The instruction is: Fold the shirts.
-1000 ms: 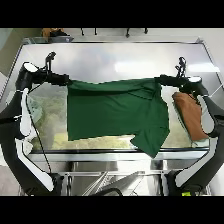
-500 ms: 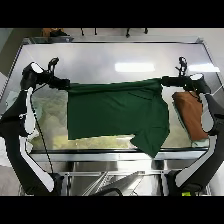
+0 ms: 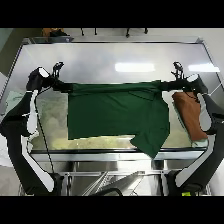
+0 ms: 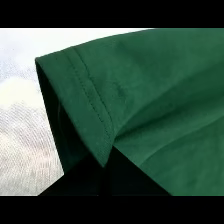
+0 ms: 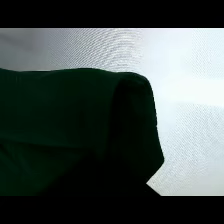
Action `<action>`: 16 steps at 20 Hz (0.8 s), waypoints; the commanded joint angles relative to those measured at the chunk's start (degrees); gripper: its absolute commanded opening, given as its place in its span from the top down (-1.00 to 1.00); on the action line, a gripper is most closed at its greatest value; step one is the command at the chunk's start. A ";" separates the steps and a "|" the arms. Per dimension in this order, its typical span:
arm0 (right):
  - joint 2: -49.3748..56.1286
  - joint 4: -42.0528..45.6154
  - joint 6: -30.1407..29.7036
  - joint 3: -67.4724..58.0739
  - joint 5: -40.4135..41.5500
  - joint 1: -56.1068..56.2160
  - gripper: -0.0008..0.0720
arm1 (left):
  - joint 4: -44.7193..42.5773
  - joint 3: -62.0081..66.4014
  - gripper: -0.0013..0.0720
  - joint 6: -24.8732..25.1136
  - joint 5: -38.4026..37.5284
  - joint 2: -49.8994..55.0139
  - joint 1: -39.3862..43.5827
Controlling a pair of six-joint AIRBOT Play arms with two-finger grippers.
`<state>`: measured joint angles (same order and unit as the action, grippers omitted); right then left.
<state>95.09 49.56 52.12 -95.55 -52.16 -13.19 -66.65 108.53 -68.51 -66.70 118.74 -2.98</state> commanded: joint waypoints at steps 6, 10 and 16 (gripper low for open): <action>-12.26 5.99 9.11 -0.09 -5.14 -0.55 -0.30 | 0.44 10.84 -0.61 -8.24 -20.35 -2.60 -1.97; -22.36 9.18 15.74 5.09 -21.07 -6.64 -0.26 | 0.96 -12.85 -0.61 -10.01 -23.08 -15.89 -7.43; -40.76 8.74 16.20 28.92 -24.65 -12.85 0.02 | 3.37 -52.48 -0.61 -6.45 -12.17 -32.28 -12.76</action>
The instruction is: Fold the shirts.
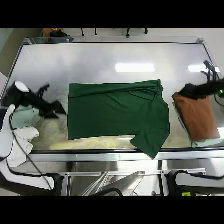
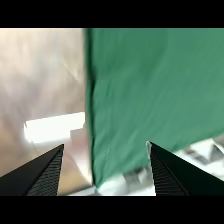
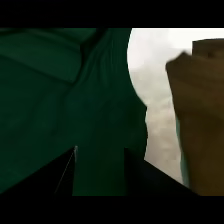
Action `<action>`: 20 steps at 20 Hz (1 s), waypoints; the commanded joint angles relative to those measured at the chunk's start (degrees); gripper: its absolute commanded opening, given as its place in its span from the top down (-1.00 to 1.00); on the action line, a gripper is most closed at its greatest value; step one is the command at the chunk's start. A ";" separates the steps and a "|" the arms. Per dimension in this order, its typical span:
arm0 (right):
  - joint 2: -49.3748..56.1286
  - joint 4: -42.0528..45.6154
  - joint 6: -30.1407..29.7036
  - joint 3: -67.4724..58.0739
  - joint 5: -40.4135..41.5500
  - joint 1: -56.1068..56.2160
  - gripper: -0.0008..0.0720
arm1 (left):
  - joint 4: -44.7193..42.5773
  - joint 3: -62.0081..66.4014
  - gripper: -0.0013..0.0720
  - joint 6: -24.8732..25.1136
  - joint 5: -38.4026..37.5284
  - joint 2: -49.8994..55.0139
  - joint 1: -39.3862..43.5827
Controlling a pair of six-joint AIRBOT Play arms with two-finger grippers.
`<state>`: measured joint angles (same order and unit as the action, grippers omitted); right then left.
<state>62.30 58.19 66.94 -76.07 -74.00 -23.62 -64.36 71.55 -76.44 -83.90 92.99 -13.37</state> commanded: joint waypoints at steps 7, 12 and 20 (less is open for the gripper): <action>-15.02 -0.31 6.36 16.52 -3.08 -2.49 0.02 | 15.13 -27.54 -0.61 9.38 15.69 -9.14 -2.62; -15.02 1.75 9.11 19.58 -3.91 -2.56 0.02 | 16.39 -23.76 0.14 10.93 13.66 -4.24 2.23; -18.08 2.75 12.57 34.47 -3.02 -2.82 0.02 | 15.89 -17.22 0.92 13.35 11.21 -3.45 -1.05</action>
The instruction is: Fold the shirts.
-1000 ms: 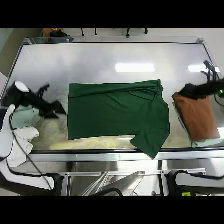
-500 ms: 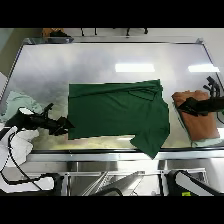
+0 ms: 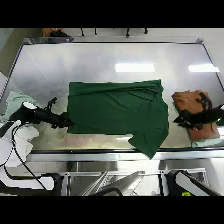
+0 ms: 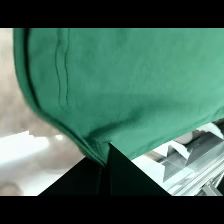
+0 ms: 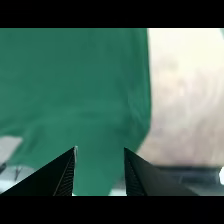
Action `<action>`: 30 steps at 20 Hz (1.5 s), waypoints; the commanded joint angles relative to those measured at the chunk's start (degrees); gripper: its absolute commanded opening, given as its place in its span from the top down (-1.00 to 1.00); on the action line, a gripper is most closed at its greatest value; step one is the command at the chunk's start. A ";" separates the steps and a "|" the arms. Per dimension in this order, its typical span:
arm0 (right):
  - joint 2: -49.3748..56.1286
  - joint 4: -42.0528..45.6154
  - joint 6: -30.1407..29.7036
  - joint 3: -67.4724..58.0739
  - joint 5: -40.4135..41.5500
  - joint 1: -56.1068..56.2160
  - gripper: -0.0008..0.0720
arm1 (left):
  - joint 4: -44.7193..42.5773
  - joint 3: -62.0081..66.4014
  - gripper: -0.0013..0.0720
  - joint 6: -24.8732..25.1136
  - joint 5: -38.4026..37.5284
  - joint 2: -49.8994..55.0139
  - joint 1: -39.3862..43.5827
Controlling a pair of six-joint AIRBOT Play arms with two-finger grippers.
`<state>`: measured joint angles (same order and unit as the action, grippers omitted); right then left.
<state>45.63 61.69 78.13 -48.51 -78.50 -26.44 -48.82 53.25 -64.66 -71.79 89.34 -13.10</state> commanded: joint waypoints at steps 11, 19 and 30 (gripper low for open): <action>0.90 -12.13 -11.26 24.35 13.16 0.11 0.02 | 0.37 1.05 0.92 2.71 -1.75 0.20 -2.16; 9.07 -27.26 -26.18 24.24 11.17 0.11 0.91 | 0.31 1.05 0.92 2.71 -2.27 0.17 -2.19; -11.47 -1.95 -3.48 24.22 1.95 -0.96 0.92 | -11.65 -5.66 0.92 -4.20 -6.82 -5.92 -12.39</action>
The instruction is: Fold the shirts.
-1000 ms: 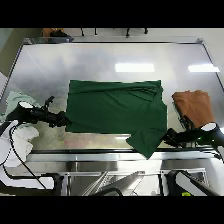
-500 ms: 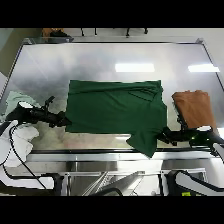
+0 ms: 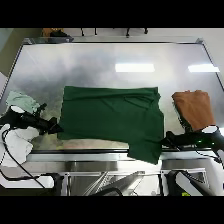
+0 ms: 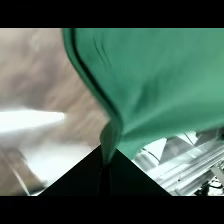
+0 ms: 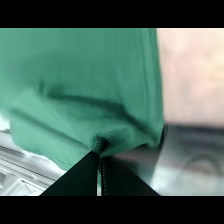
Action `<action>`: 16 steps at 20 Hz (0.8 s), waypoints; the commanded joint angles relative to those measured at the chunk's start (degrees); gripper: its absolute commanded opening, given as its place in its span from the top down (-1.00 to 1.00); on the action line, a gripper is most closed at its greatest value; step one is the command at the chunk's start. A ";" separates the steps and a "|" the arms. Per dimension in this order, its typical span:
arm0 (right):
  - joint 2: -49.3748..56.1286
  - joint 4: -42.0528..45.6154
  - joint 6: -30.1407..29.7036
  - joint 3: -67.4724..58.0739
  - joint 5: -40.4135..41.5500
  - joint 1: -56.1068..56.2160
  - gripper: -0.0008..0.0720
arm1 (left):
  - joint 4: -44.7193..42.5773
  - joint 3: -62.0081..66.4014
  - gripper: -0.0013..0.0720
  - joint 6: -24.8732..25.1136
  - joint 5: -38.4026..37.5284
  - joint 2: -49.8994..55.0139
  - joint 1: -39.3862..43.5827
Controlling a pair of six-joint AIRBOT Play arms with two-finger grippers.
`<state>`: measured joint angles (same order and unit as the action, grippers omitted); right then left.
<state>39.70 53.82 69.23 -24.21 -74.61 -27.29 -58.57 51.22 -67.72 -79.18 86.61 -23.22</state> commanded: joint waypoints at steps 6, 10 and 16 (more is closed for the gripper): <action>-2.40 -15.10 -7.76 -9.18 5.49 0.50 0.92 | -1.20 2.12 0.92 -3.34 0.13 -6.25 0.72; 9.92 -22.38 -13.46 -22.51 14.38 6.84 0.92 | -1.42 14.32 0.92 -5.22 4.92 -4.66 6.08; 29.27 -22.45 -14.21 -36.98 23.82 13.62 0.92 | -1.42 34.60 0.92 -6.51 5.95 11.06 10.51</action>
<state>60.77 32.80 56.27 -55.11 -55.61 -16.16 -60.05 77.06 -73.56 -74.43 90.98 -14.83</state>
